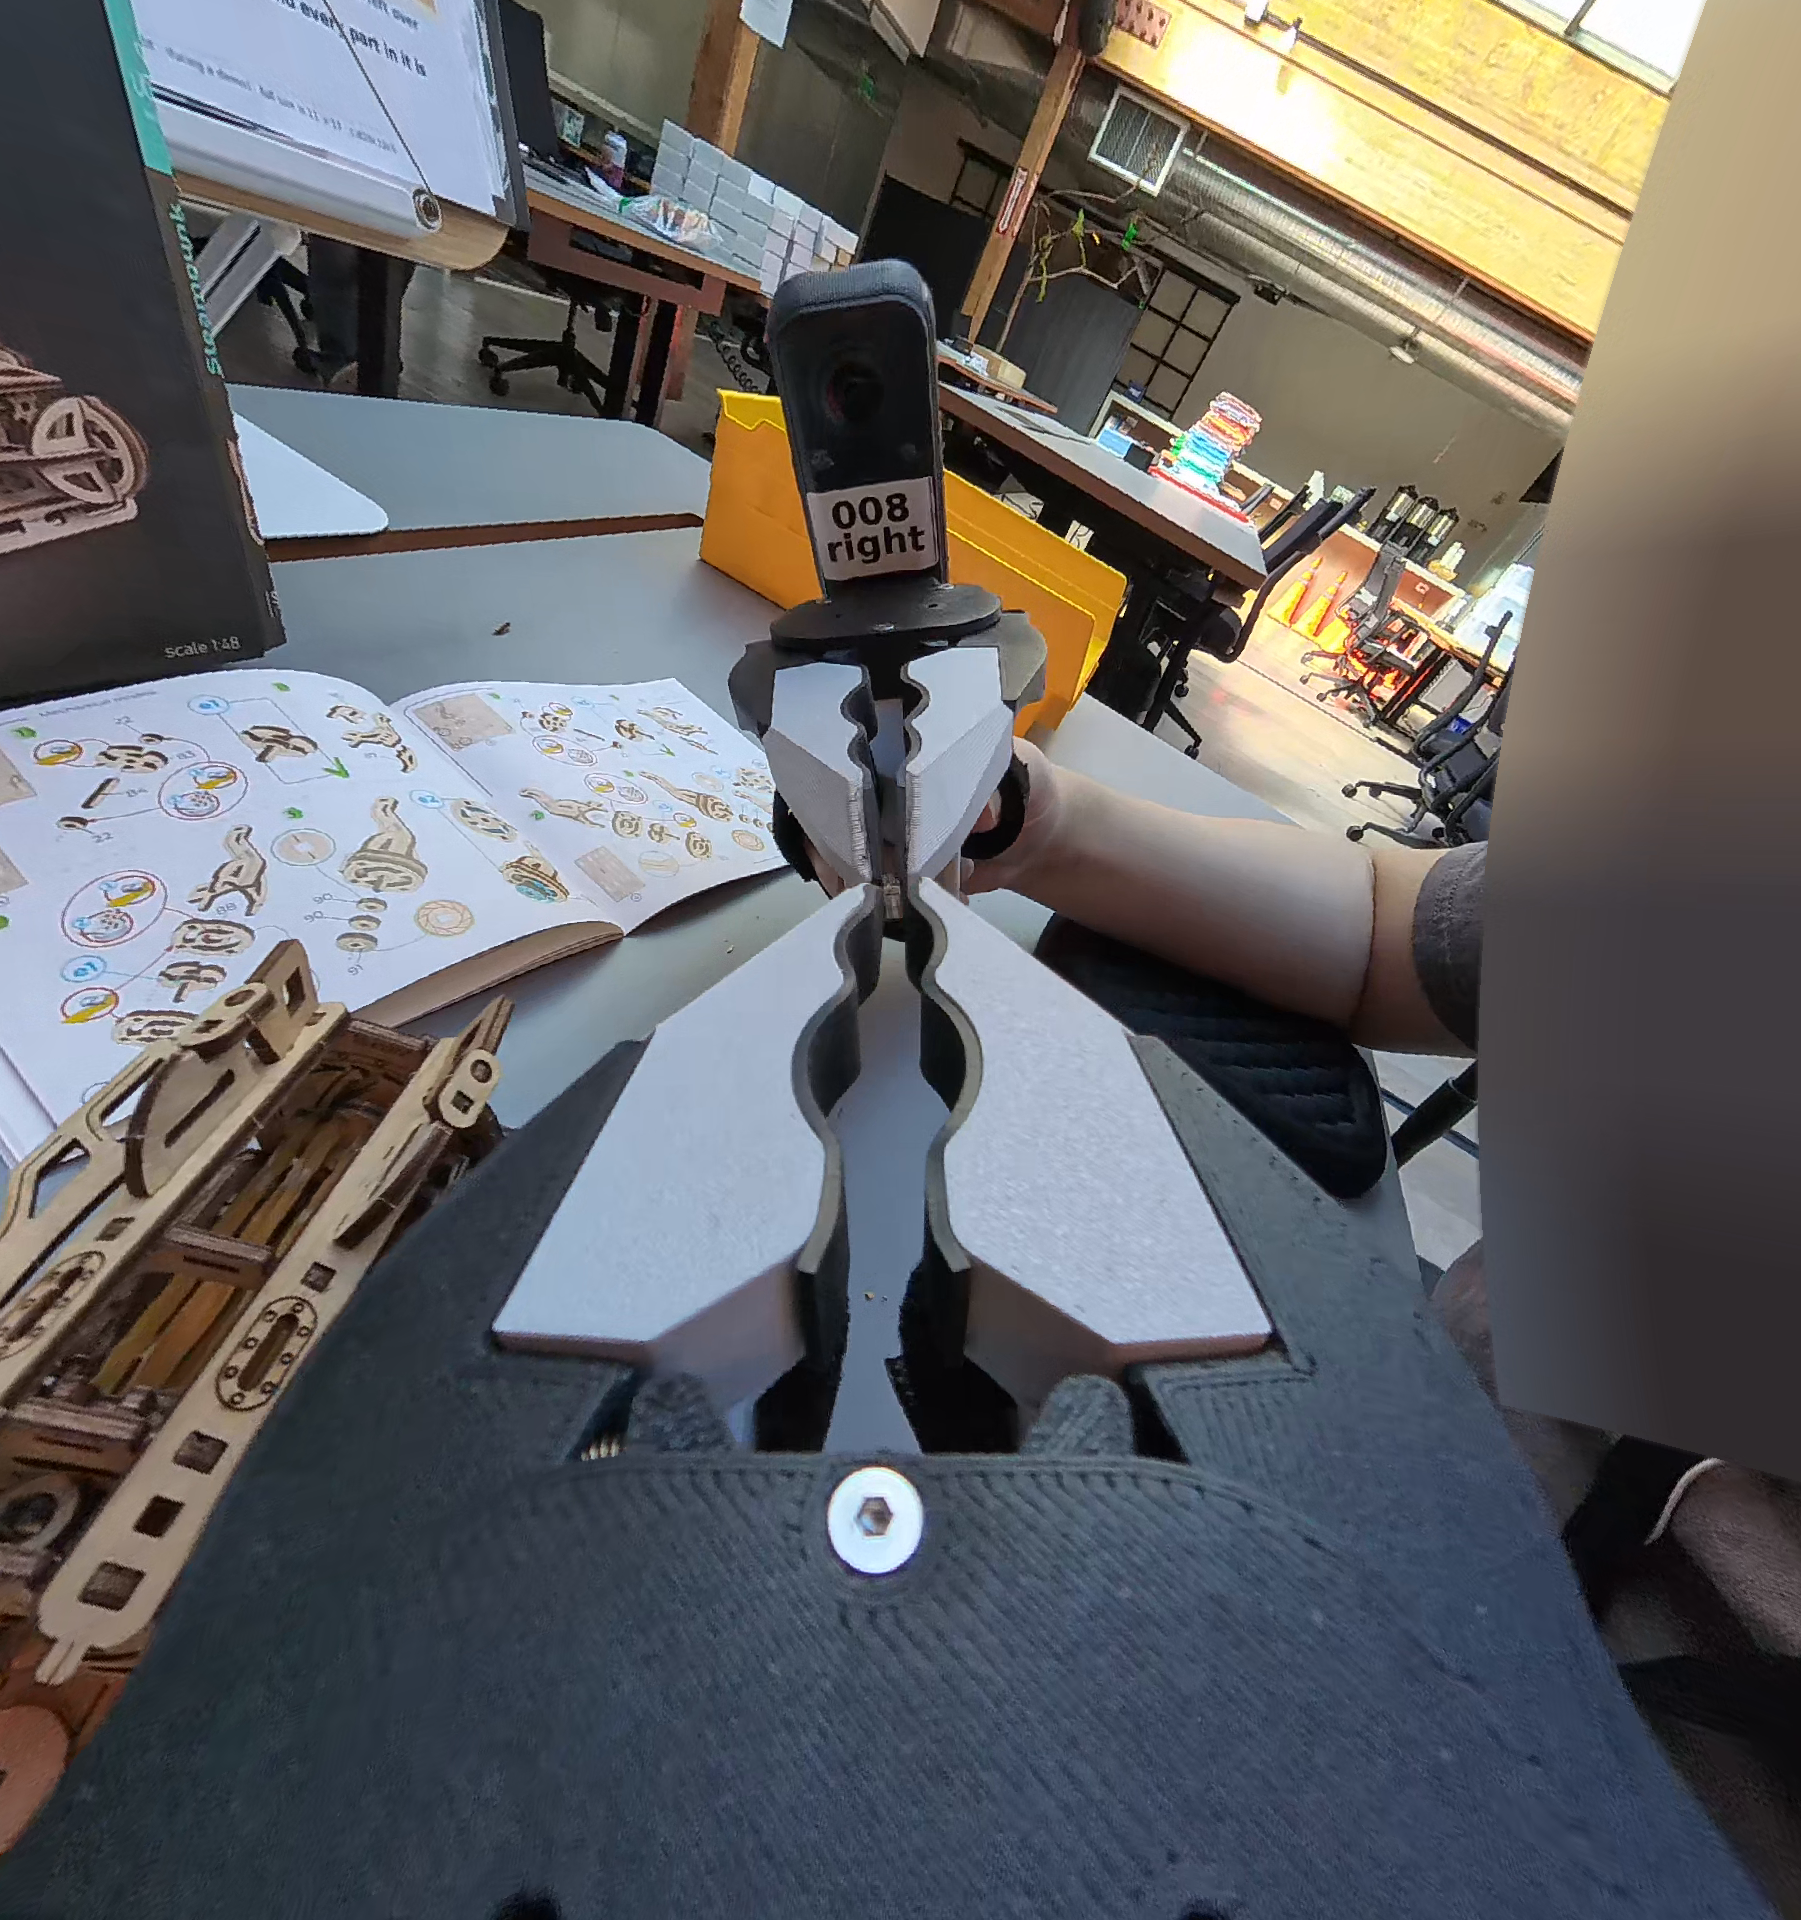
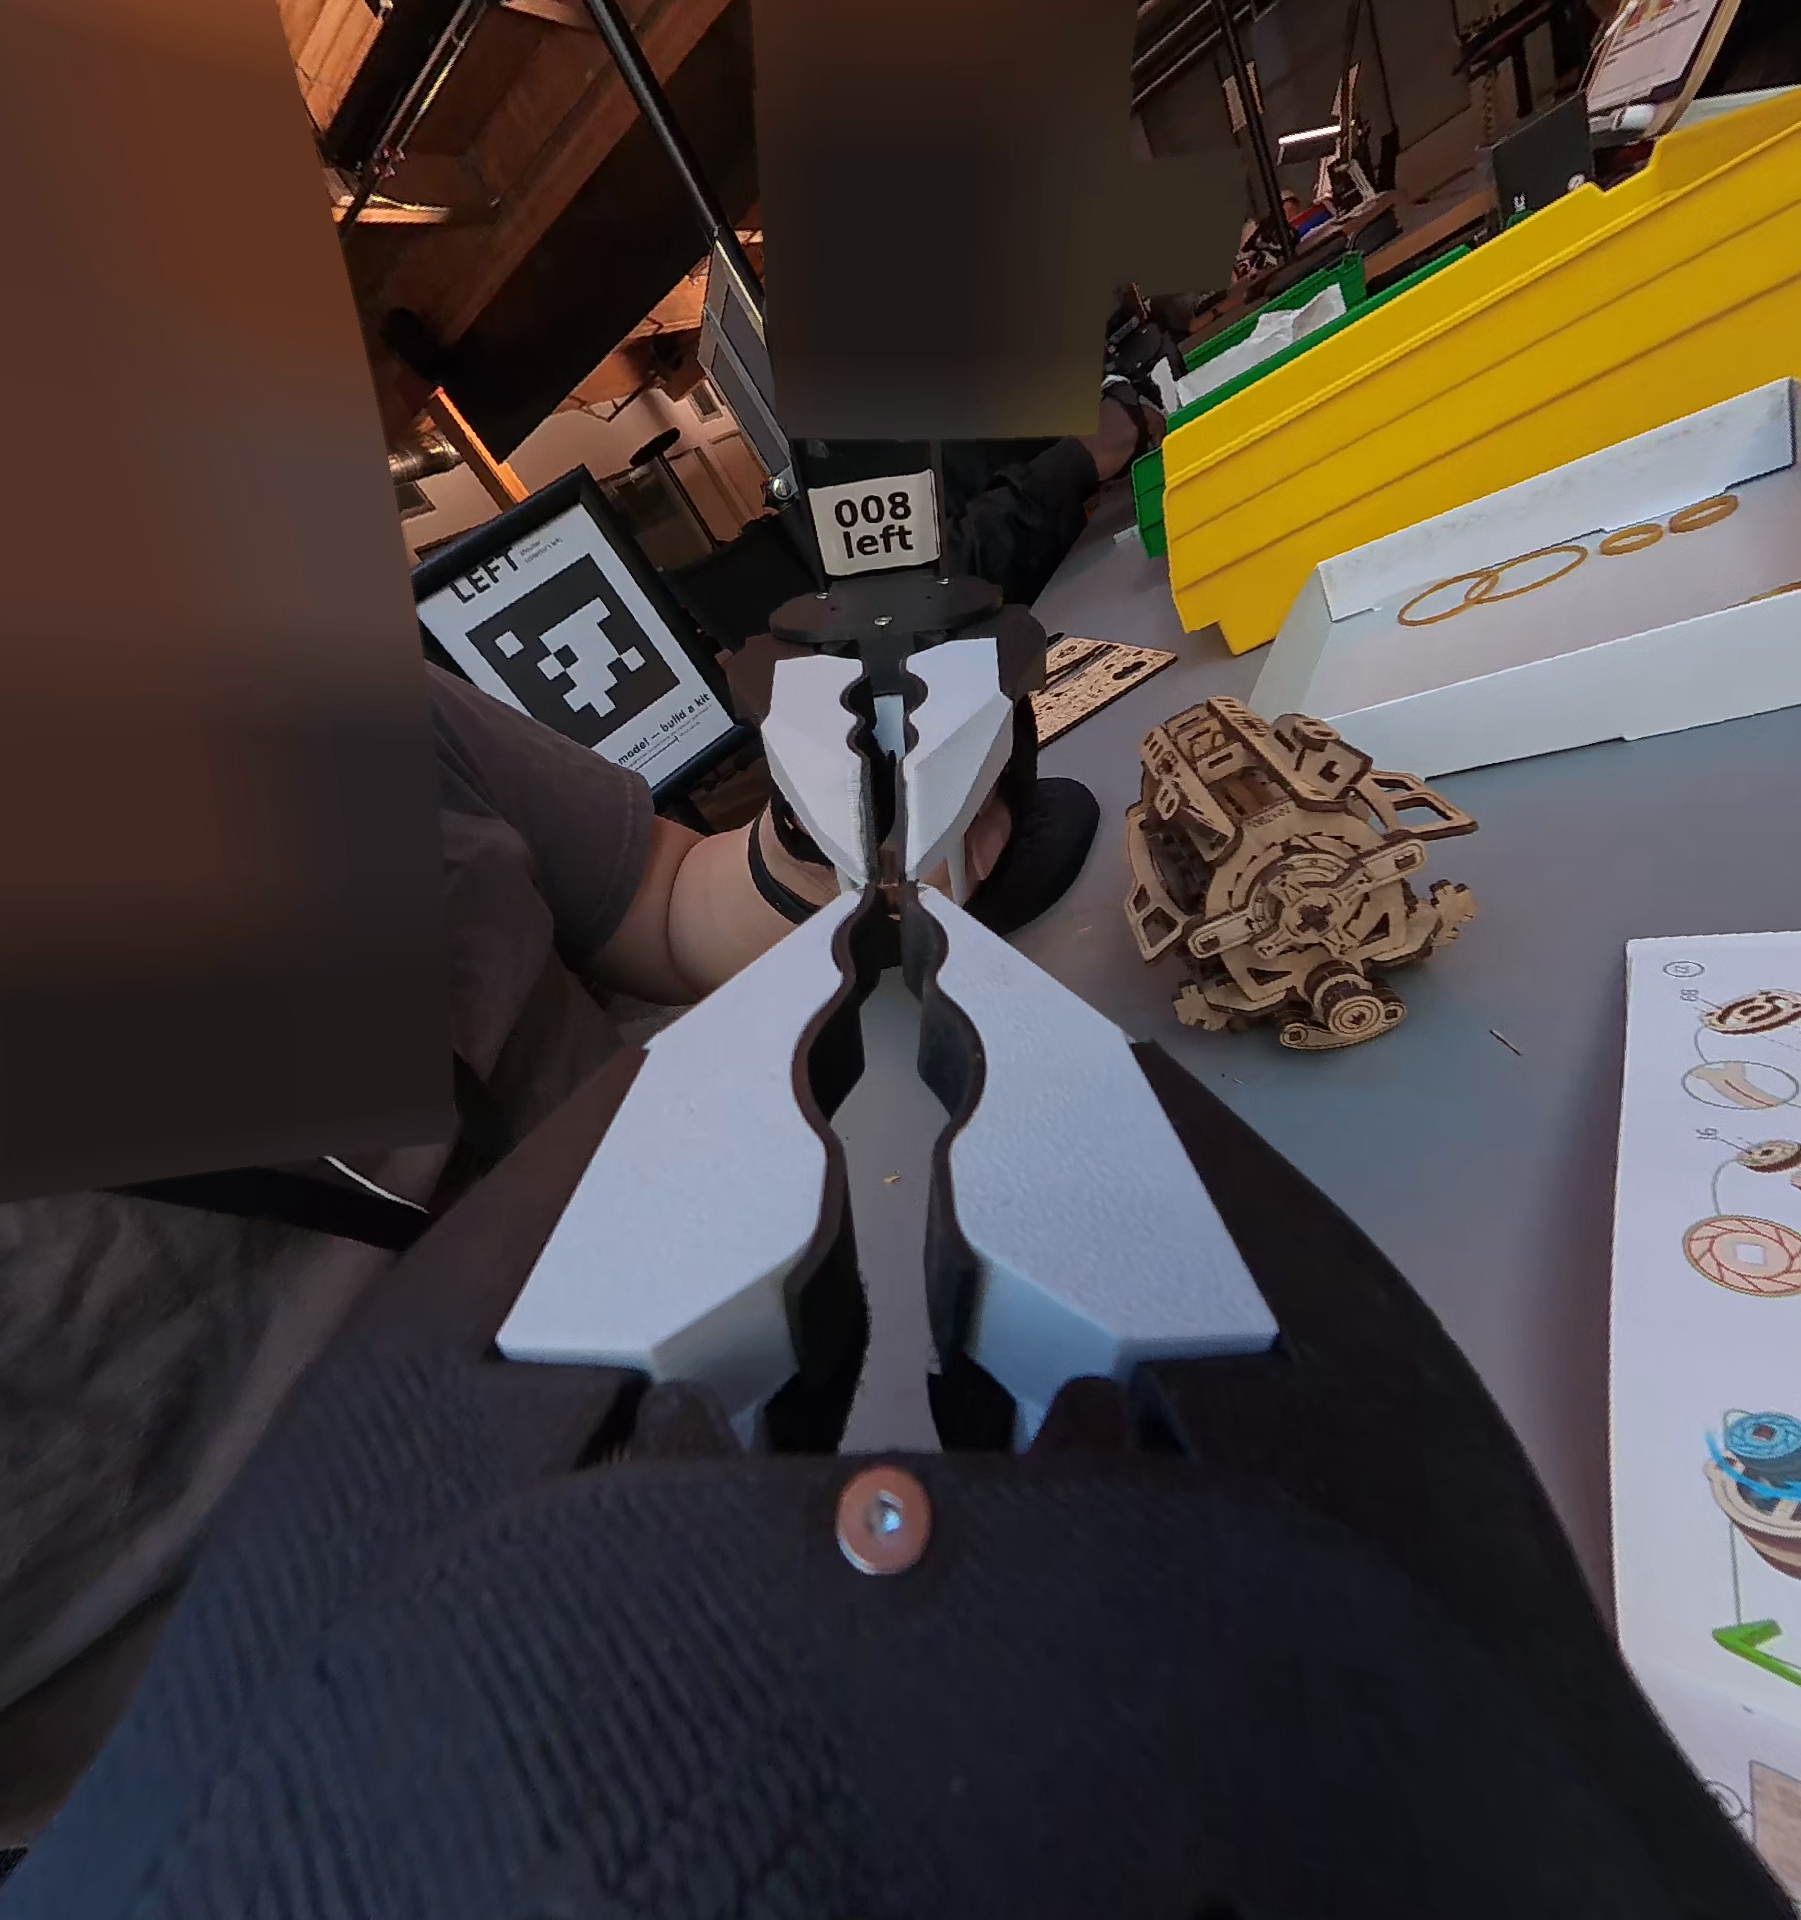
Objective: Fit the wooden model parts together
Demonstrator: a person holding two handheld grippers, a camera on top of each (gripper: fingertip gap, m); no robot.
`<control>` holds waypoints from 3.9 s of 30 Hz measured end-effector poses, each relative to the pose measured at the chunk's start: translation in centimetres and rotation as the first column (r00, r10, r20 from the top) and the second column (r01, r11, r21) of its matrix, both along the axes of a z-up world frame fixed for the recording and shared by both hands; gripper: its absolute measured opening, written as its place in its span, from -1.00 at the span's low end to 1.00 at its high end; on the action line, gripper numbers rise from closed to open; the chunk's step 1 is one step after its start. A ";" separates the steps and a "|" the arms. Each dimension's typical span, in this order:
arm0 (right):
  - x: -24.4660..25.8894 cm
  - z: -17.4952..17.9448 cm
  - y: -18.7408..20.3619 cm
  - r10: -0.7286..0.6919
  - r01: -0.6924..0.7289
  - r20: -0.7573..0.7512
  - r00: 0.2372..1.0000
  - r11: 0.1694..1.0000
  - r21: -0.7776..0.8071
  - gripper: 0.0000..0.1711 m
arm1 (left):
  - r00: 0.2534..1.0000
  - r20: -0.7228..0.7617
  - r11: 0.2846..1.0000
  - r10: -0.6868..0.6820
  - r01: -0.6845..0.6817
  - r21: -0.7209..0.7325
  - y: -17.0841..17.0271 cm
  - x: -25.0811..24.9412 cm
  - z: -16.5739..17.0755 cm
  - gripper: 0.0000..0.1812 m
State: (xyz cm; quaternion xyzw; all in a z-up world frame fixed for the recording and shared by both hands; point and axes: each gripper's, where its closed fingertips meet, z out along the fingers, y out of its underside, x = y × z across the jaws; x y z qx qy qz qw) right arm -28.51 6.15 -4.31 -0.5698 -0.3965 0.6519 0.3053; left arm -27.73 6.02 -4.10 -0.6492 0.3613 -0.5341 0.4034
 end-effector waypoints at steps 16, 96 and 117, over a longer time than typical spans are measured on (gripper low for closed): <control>1.3 0.7 2.3 -0.264 0.254 -0.033 0.964 0.879 0.404 -0.93 | 0.972 0.054 0.969 0.228 -0.231 0.083 3.1 -2.9 1.7 -0.99; -1.2 -6.9 -0.3 -0.159 -0.029 0.363 0.918 0.886 0.462 -0.79 | 0.976 0.031 0.975 0.214 -0.215 0.053 3.3 -3.2 1.3 -0.99; -2.7 -10.6 -2.9 -0.083 -0.201 0.542 0.836 0.874 0.443 -0.59 | 0.975 0.048 0.975 0.215 -0.217 0.046 3.3 -3.4 1.7 -0.99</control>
